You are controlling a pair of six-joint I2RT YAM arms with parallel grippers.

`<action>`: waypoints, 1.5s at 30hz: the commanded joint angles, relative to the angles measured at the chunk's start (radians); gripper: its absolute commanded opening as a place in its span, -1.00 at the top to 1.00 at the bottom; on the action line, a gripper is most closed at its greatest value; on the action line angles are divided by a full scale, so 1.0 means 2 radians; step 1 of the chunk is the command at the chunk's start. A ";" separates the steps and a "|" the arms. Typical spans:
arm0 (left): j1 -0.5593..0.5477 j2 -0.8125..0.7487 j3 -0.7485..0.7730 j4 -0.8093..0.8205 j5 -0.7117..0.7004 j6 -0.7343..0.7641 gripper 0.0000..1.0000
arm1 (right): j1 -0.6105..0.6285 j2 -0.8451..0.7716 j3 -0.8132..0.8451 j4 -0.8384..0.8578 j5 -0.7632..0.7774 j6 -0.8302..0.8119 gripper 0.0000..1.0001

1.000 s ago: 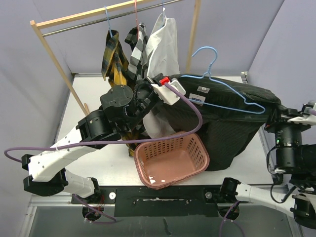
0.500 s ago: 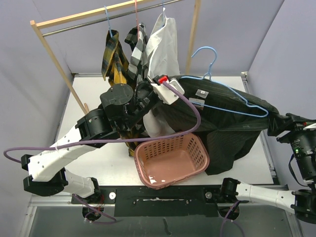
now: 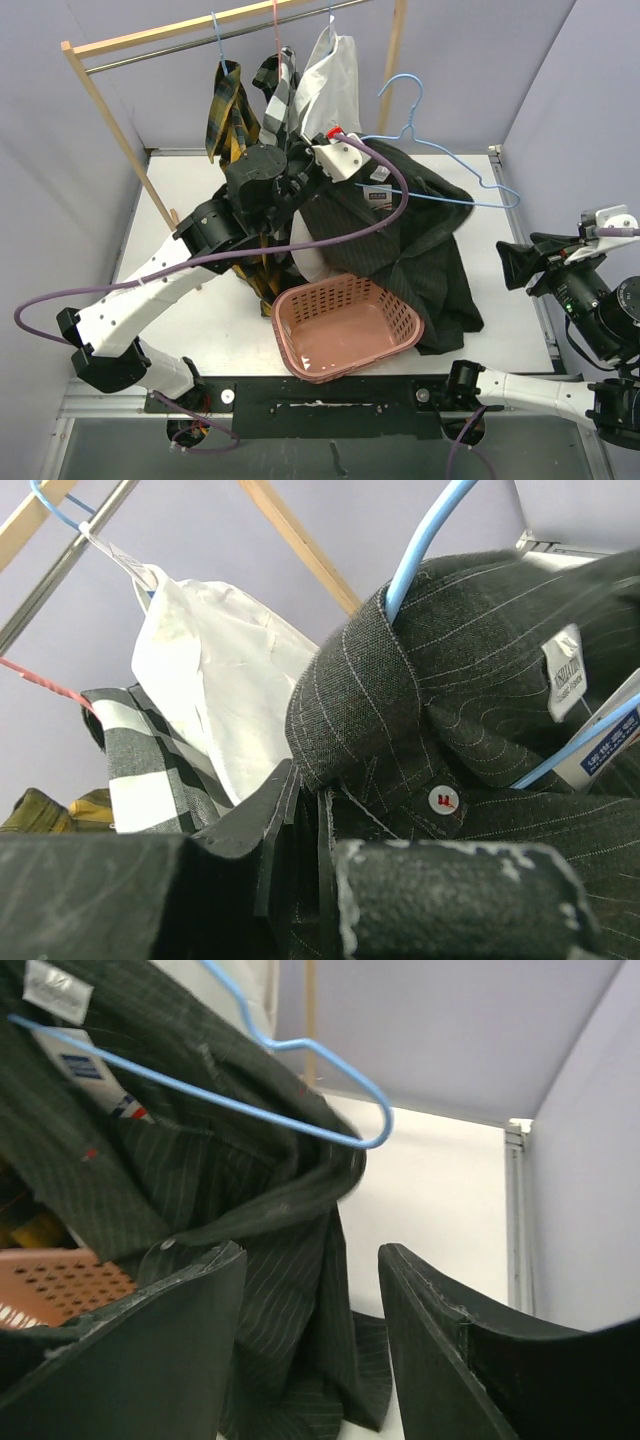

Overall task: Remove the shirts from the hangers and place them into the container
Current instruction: Remove the shirt from the hanger.

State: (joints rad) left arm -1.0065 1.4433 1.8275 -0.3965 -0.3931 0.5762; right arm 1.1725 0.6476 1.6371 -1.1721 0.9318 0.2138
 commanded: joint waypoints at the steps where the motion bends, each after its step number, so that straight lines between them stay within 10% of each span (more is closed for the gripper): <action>1: 0.009 -0.023 -0.011 0.053 0.039 -0.027 1.00 | 0.001 -0.014 -0.004 0.010 -0.071 -0.019 -0.11; 23: 0.009 -0.100 -0.121 0.083 0.174 -0.019 1.00 | 0.001 0.003 -0.003 -0.002 -0.167 -0.043 -0.08; 30: 0.009 -0.074 -0.104 0.104 0.186 -0.038 1.00 | 0.001 0.019 -0.010 -0.011 -0.184 -0.024 0.85; 45: 0.000 0.205 0.222 0.106 0.204 -0.096 1.00 | 0.001 0.034 -0.034 -0.082 0.048 0.135 1.00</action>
State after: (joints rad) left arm -0.9649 1.7542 2.0472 -0.2802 -0.1062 0.5236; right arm 1.1790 0.6762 1.5852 -1.3029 0.7914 0.3073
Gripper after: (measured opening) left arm 0.056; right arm 0.063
